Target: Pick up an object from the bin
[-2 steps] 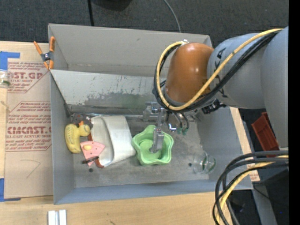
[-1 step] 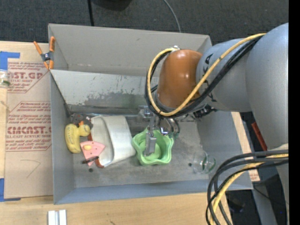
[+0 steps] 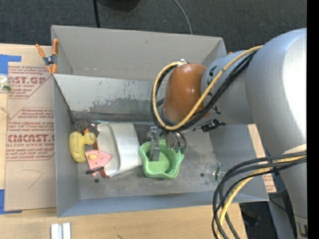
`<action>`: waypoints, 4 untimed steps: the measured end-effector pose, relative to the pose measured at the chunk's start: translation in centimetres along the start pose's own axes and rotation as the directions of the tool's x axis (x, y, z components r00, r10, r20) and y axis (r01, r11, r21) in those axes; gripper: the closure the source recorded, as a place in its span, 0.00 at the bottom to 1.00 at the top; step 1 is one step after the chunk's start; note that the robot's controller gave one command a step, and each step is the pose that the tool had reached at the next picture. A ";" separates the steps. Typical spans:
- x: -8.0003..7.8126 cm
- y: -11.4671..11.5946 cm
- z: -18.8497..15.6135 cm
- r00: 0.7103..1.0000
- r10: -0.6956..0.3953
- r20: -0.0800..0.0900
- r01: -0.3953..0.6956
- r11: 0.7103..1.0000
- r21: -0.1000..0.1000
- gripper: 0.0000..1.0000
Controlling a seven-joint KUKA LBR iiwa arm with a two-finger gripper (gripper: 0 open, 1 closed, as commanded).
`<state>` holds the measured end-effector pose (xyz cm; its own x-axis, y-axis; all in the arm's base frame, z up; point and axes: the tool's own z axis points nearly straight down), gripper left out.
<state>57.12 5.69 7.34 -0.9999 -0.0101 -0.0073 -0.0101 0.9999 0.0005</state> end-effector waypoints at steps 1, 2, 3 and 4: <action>0.0 0.0 0.0 1.000 0.000 0.000 0.000 1.000 0.000 1.00; 1.1 1.1 -11.6 1.000 0.004 0.002 -0.004 1.000 -0.001 1.00; 1.1 1.1 -11.6 1.000 0.004 0.002 -0.004 1.000 -0.001 1.00; 1.2 1.1 -15.1 1.000 -0.006 -0.007 0.006 1.000 0.000 1.00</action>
Offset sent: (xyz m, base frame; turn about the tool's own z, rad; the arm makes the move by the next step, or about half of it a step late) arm -0.0124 0.0102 0.1164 0.0049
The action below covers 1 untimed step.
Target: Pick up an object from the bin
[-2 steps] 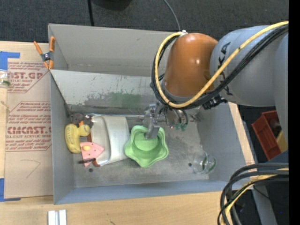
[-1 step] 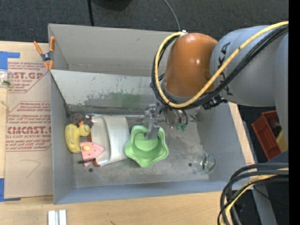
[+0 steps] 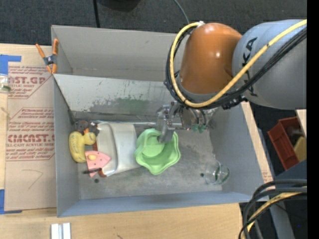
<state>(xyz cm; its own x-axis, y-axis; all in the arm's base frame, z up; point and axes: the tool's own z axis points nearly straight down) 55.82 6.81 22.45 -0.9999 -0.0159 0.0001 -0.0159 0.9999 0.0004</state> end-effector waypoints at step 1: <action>-0.6 0.4 -18.8 1.000 -0.008 0.021 0.008 1.000 -0.002 1.00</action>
Offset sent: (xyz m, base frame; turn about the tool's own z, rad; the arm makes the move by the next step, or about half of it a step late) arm 0.0000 0.0000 0.0000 0.0000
